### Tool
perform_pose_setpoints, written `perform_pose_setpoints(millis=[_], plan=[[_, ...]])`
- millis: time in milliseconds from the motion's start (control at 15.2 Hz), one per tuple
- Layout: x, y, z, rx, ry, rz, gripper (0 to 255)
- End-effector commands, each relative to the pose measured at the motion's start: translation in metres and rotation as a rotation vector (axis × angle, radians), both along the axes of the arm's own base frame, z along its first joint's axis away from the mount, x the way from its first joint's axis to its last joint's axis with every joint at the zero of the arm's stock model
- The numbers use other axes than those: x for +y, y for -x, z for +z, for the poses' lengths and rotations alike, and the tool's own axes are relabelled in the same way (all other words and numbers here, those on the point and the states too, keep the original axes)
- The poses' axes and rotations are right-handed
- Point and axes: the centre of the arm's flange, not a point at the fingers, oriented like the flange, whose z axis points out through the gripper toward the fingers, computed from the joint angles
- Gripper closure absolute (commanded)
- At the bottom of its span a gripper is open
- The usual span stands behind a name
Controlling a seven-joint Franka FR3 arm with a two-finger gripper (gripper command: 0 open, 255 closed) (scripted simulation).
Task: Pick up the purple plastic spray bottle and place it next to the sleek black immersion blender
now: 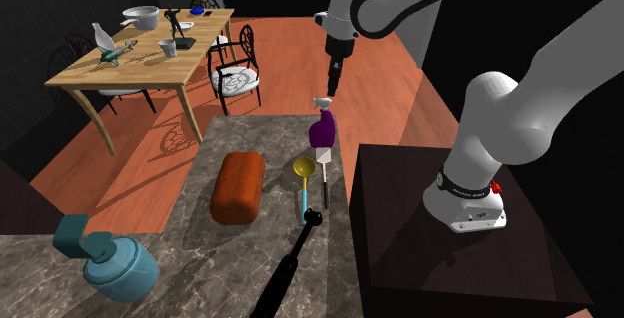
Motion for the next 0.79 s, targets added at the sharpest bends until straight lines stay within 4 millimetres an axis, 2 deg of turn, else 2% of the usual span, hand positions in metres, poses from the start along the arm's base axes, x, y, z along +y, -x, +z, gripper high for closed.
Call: perform_pose_setpoints(millis=[0,726], plan=[[-0.022,-0.002,-0.019,-0.006,-0.002,0.003,0],[-0.128,-0.02,-0.113,-0.034,-0.023,0.017,0]])
